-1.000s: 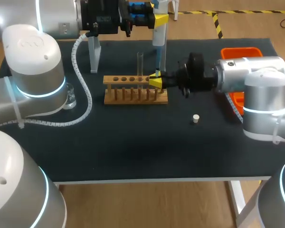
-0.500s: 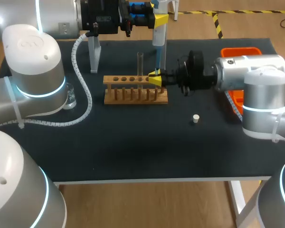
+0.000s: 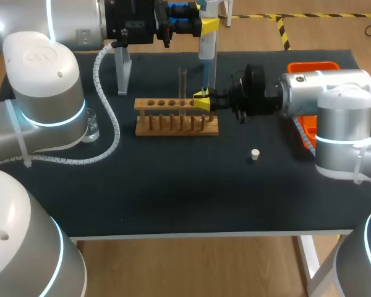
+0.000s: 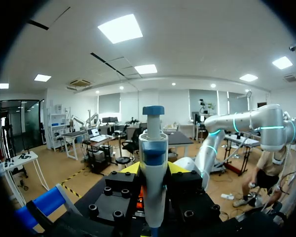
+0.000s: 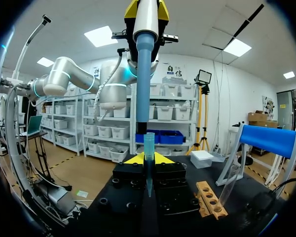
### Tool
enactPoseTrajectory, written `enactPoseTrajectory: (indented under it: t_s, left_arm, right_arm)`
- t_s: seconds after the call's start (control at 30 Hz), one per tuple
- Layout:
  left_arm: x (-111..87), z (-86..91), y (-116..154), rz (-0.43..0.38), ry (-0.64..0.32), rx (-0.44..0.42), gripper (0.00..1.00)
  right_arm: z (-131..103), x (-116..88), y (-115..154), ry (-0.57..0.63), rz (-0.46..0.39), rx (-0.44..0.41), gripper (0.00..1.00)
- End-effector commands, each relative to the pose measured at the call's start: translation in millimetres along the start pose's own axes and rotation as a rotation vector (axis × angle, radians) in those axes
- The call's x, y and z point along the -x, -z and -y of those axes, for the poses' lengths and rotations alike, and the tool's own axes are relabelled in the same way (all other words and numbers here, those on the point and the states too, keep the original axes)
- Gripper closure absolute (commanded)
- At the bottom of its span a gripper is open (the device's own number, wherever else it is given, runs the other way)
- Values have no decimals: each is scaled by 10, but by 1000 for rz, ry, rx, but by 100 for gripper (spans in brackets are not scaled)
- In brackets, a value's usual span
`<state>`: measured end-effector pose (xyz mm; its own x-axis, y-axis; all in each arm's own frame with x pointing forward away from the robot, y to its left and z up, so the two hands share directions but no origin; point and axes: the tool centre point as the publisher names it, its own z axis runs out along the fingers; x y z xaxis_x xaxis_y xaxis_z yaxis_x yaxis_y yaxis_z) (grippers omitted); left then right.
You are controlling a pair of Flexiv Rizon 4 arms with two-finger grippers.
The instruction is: Invert the test tube, pick up the pipette, mount the tip to pipette, aspirate from beaker and dispense into the tube, eject the tip, return the pipette, and cap with the stopper.
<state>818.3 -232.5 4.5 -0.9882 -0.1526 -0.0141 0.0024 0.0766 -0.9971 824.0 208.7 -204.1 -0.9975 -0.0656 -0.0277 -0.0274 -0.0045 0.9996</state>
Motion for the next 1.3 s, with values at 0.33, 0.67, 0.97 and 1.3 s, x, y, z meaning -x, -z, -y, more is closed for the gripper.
enactPoseTrajectory:
  t_s: [0.33, 0.67, 0.97, 1.3]
  left_arm:
    - [12, -3, 2, -4, 0, 0, 100]
    - [12, -3, 2, -4, 0, 0, 100]
    - [12, -3, 2, -4, 0, 0, 100]
    - [12, -3, 2, -4, 0, 0, 100]
  right_arm:
    - [-8, -35, 32, 6, 1, 7, 100]
    - [-14, -56, 32, 10, -6, 3, 100]
    - [-34, -56, 0, 17, -15, 2, 100]
    - [-50, -46, -40, 20, -22, 5, 100]
